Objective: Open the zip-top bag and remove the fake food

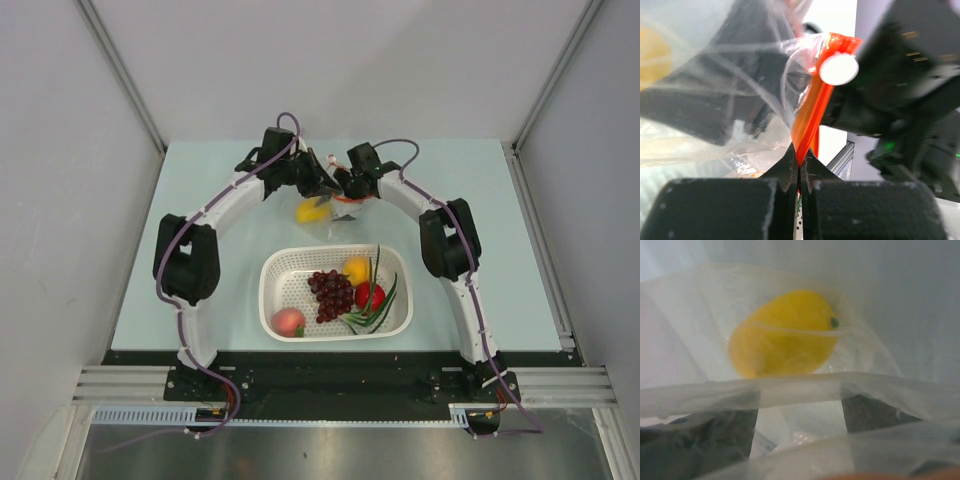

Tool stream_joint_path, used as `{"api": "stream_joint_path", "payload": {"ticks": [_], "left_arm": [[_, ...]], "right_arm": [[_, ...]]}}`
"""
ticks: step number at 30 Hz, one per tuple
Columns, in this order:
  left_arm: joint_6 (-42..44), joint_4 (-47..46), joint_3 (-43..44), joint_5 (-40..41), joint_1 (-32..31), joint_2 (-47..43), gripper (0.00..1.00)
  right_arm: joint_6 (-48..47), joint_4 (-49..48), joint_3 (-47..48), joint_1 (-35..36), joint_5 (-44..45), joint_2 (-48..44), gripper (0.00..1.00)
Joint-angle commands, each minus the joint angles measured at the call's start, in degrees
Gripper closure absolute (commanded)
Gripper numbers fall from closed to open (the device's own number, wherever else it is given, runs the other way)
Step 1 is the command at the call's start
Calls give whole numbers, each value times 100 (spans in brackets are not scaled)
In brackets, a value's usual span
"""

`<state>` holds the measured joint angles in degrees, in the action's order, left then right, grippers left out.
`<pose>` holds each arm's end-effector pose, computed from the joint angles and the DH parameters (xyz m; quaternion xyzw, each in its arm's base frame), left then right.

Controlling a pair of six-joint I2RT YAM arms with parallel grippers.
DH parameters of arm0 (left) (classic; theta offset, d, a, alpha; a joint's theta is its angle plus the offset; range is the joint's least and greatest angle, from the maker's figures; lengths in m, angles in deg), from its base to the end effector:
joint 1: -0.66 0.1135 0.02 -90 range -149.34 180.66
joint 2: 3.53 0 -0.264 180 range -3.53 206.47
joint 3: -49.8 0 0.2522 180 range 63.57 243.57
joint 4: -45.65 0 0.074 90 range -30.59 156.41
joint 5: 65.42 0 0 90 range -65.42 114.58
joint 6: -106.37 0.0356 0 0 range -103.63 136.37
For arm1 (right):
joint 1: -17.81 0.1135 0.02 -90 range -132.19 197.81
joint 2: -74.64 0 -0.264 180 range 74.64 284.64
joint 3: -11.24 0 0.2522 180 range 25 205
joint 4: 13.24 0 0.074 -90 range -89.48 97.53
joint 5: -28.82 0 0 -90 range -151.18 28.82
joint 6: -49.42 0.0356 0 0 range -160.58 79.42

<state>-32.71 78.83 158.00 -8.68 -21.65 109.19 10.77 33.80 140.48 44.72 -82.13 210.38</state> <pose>0.4140 -0.1910 0.2737 -0.0764 0.8659 -0.4550 0.1931 0.4609 0.2482 0.1829 0.1421 0.9249 0.3281 0.1296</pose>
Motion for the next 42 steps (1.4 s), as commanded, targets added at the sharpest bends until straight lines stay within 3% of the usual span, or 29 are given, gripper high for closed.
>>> {"api": "stream_joint_path", "payload": {"ticks": [1, 6, 12, 31, 37, 39, 40, 42], "left_arm": [[-67, -202, 137, -155, -46, 48, 100], [-67, -193, 84, -164, -107, 4, 100], [-58, -219, -126, -155, -116, -137, 100], [-84, -228, -206, -173, -239, -207, 100], [-58, -228, -373, -102, -213, -356, 100], [-110, -289, -487, -67, -178, -392, 100], [-128, -351, -513, -67, -160, -401, 100], [-154, -386, -549, -58, -108, -418, 100]], "right_arm": [[718, -548, -359, 33, -251, -250, 29], [876, -980, -395, 24, -76, -136, 25], [973, -1490, -430, 42, -76, -224, 29], [297, -1473, 123, 130, 4, 655, 28], [-98, -1508, -95, 95, 117, 296, 48], [-178, -1561, -289, 77, 91, 15, 60], [-300, -1579, -333, 86, 100, -82, 72], [-459, -1517, -447, 112, 170, -372, 80]]}}
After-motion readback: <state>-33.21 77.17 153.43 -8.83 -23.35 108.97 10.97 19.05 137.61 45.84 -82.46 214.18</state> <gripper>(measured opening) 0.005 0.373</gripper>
